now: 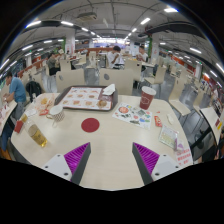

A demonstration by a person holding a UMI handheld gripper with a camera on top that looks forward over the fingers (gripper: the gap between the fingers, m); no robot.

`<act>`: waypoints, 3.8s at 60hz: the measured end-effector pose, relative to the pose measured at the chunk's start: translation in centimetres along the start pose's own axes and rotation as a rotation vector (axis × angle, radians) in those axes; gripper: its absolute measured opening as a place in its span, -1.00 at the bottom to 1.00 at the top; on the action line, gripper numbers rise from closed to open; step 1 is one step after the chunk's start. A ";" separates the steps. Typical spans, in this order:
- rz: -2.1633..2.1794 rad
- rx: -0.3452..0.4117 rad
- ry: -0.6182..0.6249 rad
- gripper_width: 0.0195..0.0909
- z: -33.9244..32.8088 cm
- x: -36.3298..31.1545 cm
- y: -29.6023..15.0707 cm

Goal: Pour water

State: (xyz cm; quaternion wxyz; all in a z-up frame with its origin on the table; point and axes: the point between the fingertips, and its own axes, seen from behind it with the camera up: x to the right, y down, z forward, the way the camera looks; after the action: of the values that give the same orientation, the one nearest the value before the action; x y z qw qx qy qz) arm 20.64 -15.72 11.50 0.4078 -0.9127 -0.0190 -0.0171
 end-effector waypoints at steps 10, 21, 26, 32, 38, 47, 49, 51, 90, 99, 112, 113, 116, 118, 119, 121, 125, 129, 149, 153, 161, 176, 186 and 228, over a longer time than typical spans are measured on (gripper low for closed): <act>-0.003 -0.001 0.067 0.84 -1.0 -2.6 0.6; 0.010 -0.003 0.101 0.83 -1.9 -9.3 2.5; -0.002 -0.002 0.110 0.84 -2.9 -13.6 4.0; 0.026 0.005 0.078 0.84 -2.9 -19.2 5.3; 0.048 0.031 0.027 0.84 -2.1 -24.6 5.4; 0.051 0.083 -0.042 0.84 0.5 -30.6 4.0; 0.050 0.096 -0.047 0.84 1.2 -31.3 3.6; 0.050 0.111 -0.050 0.85 2.0 -31.8 3.1; 0.031 0.240 0.041 -0.46 7.8 -31.7 -2.2; -0.073 0.259 0.134 -0.46 6.0 -28.0 -6.5; -0.440 0.240 0.402 -0.46 7.1 -19.3 -13.5; -0.477 0.237 0.428 -0.46 7.4 -18.8 -14.0; -0.596 0.217 0.503 -0.46 8.2 -17.2 -15.3; -0.682 0.207 0.550 -0.46 8.6 -16.1 -16.3; -0.726 0.204 0.571 -0.46 9.1 -15.8 -16.8; -0.825 0.192 0.613 -0.46 10.1 -15.5 -17.5; -1.018 0.164 0.689 -0.46 12.1 -14.9 -18.8; -1.189 0.140 0.728 -0.46 13.7 -14.9 -19.5; -1.828 0.106 0.832 -0.47 18.9 -18.2 -20.2; -1.825 0.089 0.815 -0.46 19.3 -17.6 -19.5; -1.687 0.146 0.757 -0.46 18.6 -18.0 -20.0; -0.930 0.340 0.432 -0.46 14.1 -16.9 -21.9; -0.425 0.413 0.194 -0.46 11.8 -15.1 -22.0; 0.028 0.275 -0.010 -0.37 20.6 -10.2 -9.8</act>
State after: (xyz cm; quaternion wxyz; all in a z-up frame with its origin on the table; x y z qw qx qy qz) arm 10.29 5.95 4.55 0.5292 -0.8484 -0.0105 -0.0042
